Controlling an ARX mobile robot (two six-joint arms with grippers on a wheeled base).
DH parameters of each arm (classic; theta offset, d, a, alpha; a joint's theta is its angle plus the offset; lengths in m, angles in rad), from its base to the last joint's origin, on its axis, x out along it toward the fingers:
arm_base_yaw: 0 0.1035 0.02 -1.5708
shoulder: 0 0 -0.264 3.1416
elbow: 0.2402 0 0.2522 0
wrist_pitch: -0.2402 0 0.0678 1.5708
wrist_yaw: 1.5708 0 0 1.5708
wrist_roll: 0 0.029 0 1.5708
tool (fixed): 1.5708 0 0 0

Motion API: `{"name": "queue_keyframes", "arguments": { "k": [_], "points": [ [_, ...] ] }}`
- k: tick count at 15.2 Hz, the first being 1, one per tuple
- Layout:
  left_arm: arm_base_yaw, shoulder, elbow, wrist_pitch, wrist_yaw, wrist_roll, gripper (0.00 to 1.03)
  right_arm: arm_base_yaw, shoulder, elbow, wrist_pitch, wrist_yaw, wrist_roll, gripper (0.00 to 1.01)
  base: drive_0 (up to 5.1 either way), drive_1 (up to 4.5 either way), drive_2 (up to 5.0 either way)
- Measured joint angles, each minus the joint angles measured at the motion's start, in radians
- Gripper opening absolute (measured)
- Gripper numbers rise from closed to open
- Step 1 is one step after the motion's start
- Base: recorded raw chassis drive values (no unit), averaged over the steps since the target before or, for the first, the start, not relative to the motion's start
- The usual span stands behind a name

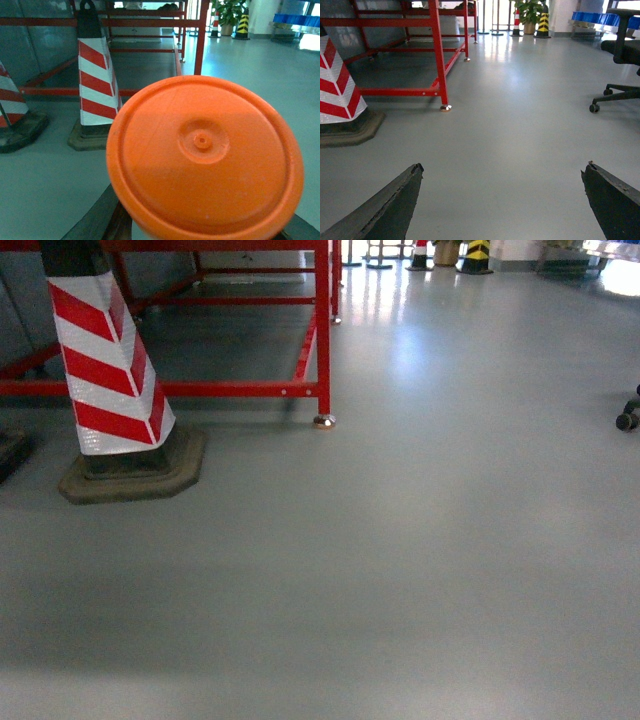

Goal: Pick capacitor and pack into box

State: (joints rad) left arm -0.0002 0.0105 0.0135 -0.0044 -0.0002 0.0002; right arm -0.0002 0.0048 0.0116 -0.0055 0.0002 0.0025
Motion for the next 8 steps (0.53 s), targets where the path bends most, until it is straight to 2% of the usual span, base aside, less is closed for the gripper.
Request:
{"name": "queue_keyframes", "arguments": {
  "k": [8],
  "points": [
    [0.000,0.000,0.000,-0.003,-0.001,0.000,0.44,0.000,0.000,0.000,0.000,0.001,0.000,0.98,-5.0,2.42,2.4]
  ]
}}
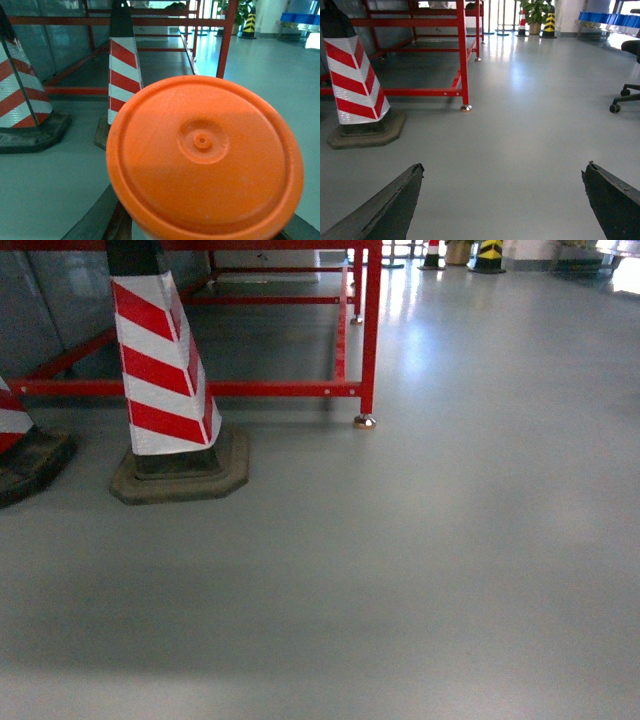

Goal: Pick capacitor and pack into box

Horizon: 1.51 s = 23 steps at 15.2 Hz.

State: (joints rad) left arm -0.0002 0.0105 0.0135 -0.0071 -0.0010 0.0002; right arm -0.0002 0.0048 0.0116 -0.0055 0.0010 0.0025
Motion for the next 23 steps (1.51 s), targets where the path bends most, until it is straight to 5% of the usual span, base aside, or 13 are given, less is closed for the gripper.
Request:
{"name": "queue_keyframes", "arguments": {
  "k": [14,23],
  "points": [
    [0.000,0.000,0.000,-0.001,0.000,0.000,0.44,0.000,0.000,0.000,-0.001,-0.001,0.000,0.98,-5.0,2.48,2.5],
    [-0.001,0.000,0.000,0.003,-0.005,0.000,0.44,0.000,0.000,0.000,-0.003,-0.004,0.000,0.98,0.0,0.00,0.0]
  ]
}}
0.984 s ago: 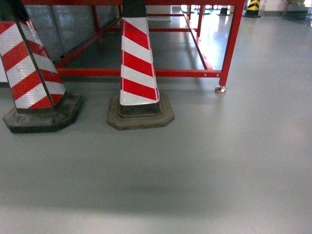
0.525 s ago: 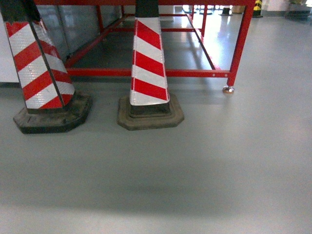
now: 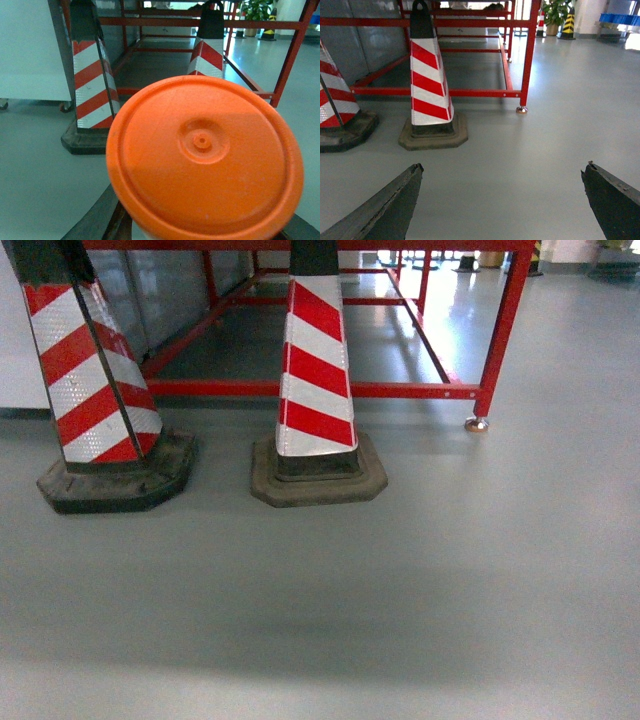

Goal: Pick capacitor and pack into box

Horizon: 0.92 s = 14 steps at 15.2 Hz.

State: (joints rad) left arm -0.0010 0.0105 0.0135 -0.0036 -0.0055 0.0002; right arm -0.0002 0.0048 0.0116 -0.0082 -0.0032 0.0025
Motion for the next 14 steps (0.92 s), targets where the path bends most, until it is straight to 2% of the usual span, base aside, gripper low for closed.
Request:
{"name": "queue_keyframes", "arguments": {
  "k": [4,14],
  "points": [
    [0.000,0.000,0.000,-0.003,0.004,0.000,0.44,0.000,0.000,0.000,0.004,0.001,0.000,0.98,0.0,0.00,0.0],
    [0.000,0.000,0.000,-0.003,0.005,0.000,0.44,0.000,0.000,0.000,0.005,0.002,0.000,0.98,0.0,4.02,-4.0]
  ]
}}
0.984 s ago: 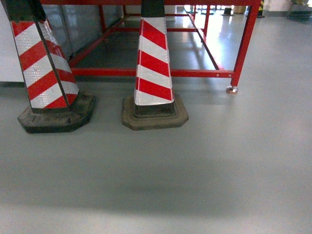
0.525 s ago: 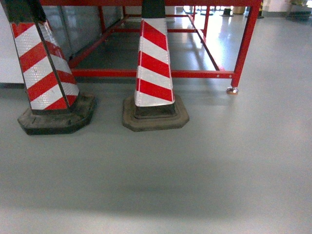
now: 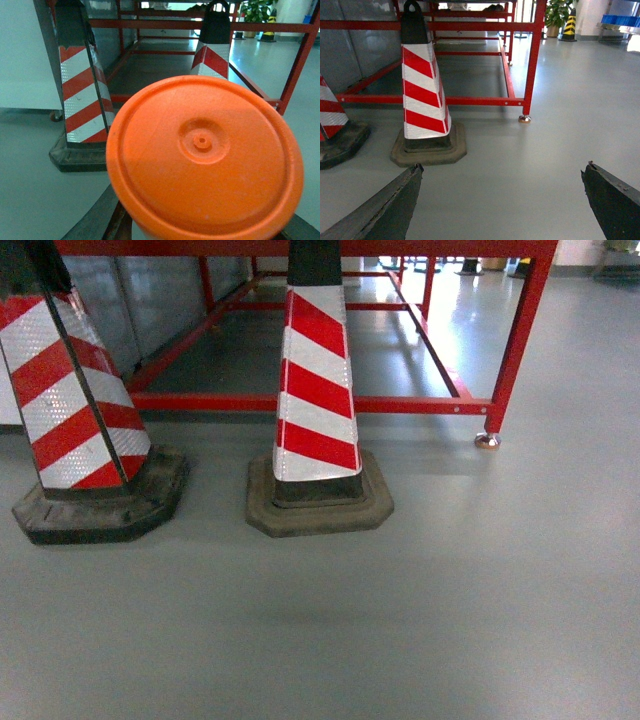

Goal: Pick capacitor and pack into box

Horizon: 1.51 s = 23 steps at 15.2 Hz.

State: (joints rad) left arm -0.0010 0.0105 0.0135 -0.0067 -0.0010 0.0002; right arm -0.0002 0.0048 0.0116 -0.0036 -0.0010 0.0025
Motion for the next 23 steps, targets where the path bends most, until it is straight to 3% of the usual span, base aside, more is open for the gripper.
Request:
{"name": "queue_keyframes", "arguments": {
  "k": [13,23],
  "points": [
    [0.000,0.000,0.000,-0.002,-0.001,0.000,0.44,0.000,0.000,0.000,0.000,0.001,0.000,0.98,0.0,3.97,-4.1],
    [0.000,0.000,0.000,0.000,-0.002,0.000,0.44,0.000,0.000,0.000,-0.003,0.002,0.000,0.98,0.0,0.00,0.0]
  ]
}}
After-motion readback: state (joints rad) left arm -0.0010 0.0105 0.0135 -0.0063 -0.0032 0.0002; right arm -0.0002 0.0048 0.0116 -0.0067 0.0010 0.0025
